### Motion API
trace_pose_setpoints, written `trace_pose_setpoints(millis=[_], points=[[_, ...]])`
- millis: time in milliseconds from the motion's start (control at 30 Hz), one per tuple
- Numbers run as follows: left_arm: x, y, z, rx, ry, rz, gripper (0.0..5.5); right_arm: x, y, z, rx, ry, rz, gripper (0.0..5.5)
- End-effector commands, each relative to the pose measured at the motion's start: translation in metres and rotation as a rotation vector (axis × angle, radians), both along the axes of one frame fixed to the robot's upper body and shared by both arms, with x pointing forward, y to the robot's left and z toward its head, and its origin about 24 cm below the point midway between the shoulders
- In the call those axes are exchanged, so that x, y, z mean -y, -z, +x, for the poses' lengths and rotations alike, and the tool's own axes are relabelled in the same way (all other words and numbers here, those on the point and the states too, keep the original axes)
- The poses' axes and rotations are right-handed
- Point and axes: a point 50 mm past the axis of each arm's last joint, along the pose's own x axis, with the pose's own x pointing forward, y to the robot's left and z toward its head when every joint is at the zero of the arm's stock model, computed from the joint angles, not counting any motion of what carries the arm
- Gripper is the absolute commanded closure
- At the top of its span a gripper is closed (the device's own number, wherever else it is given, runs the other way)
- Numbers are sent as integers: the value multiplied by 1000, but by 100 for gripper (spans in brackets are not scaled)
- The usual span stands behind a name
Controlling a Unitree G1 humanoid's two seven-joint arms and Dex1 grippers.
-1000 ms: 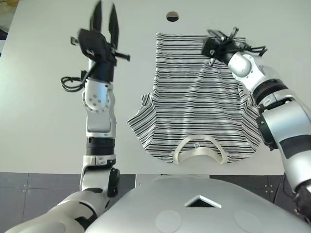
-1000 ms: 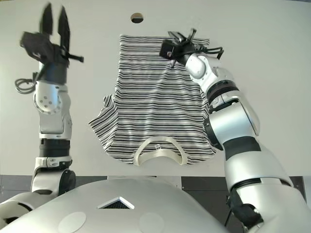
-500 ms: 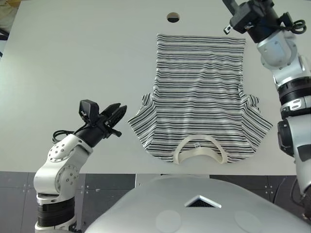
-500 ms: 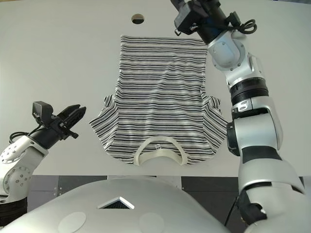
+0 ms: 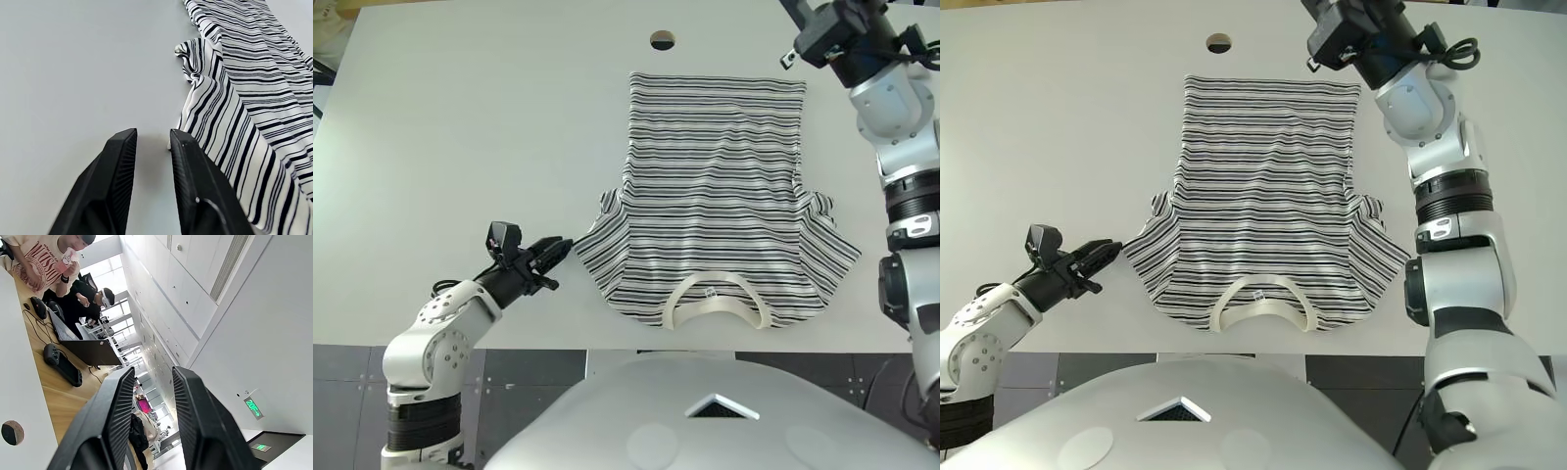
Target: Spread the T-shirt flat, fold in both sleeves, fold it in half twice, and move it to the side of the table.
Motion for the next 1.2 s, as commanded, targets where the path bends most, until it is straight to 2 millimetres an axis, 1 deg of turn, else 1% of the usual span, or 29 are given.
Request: trace_pose_setpoints(millis=[33, 133, 300, 367, 500, 533, 633, 700, 800, 867, 900, 933, 967, 1000, 1033, 1133, 1200], points=[[9, 24, -22, -198, 19, -15, 424, 4, -3, 0, -2, 12, -3, 407], [13, 21, -25, -206, 47, -23, 424, 4, -3, 1, -5, 13, -4, 407], [14, 19, -26, -220, 58, -11, 424, 7, -4, 1, -8, 18, -7, 407], [13, 19, -26, -220, 50, -5, 446, 6, -5, 1, -5, 14, -7, 403], [15, 18, -23, -202, 40, -7, 511, 9, -4, -2, -7, 14, -16, 403], [16, 17, -23, -199, 42, -11, 538, 11, -2, -4, -14, 17, -26, 403], [22, 13, -24, -184, 62, -18, 539, 24, 4, -12, -37, 34, -79, 403], [26, 8, -23, -161, 86, -19, 539, 38, 11, -21, -77, 59, -138, 403], [28, -1, -18, -115, 94, -13, 539, 67, 26, -36, -271, 106, -161, 403], [23, -15, -11, -46, 54, -13, 539, 92, 43, -54, -589, 87, -67, 403], [21, -23, -8, -10, 40, -12, 539, 102, 52, -69, -757, 45, -12, 403], [19, -29, -6, 14, 33, -8, 539, 108, 57, -81, -879, -1, 26, 403], [19, -33, -3, 34, 33, -1, 539, 119, 63, -98, -1040, -52, 61, 403], [18, -36, -1, 44, 32, 4, 539, 127, 65, -112, -1153, -92, 80, 403], [17, -39, 1, 58, 25, 7, 539, 135, 70, -120, -1254, -96, 111, 403], [14, -49, 9, 102, -4, 0, 539, 160, 84, -133, -1487, 16, 225, 403], [16, -54, 11, 115, 4, -10, 539, 168, 93, -146, -1611, 77, 219, 403]])
